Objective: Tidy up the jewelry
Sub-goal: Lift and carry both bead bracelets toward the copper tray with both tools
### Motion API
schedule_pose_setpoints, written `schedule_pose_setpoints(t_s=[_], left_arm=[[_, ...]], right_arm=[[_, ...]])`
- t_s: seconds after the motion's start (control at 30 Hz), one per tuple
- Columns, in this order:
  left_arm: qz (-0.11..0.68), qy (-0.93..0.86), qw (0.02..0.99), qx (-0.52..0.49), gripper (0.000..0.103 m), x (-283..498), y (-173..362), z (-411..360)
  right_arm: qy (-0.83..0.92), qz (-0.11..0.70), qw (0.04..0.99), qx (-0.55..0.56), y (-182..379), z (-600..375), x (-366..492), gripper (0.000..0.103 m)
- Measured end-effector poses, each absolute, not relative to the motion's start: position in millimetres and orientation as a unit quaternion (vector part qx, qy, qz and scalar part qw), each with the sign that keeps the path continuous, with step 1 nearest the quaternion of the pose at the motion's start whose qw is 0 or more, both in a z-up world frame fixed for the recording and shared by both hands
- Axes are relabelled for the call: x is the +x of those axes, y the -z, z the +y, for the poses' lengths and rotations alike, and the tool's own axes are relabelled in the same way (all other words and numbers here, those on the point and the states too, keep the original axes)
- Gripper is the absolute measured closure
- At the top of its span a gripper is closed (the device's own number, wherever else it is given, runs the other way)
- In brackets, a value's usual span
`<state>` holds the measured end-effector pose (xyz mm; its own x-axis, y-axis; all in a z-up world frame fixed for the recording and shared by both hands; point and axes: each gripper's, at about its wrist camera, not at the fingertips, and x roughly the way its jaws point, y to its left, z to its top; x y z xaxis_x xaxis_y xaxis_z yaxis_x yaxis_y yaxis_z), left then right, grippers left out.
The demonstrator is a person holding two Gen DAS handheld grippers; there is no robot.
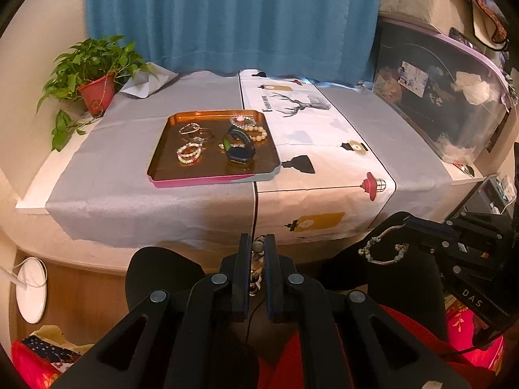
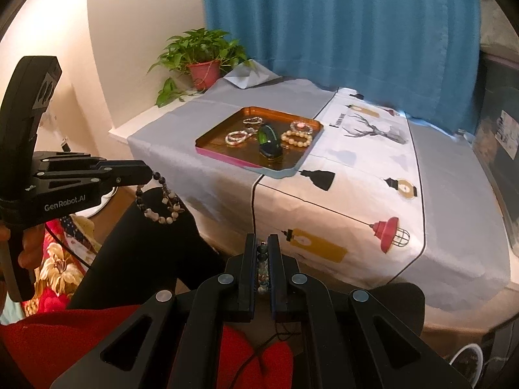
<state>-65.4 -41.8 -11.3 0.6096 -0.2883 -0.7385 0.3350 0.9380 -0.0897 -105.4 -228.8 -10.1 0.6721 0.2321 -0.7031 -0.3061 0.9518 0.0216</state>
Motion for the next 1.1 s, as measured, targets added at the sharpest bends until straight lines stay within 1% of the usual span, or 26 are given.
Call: schedule_pose_setpoints(t_s=[0.37,0.67,1.1], left_arm=[[0.414,0.155,0.897,0.025,0.098,-36,14,-30],[0.408,0.136,0.902,0.034,0.097,-2,11,-21],[0.378,0.124,0.916,0.054,0.097,77,-7,-19]], right_arm=[[-0.168,0.376,0.909,-0.062,7,-210,-74,0.096],[-0.173,0.363,0.913,-0.066,-5,-200,-32,0.096],[-0.170,0.335,0.924,-0.075,-25,-198,54,0.096]])
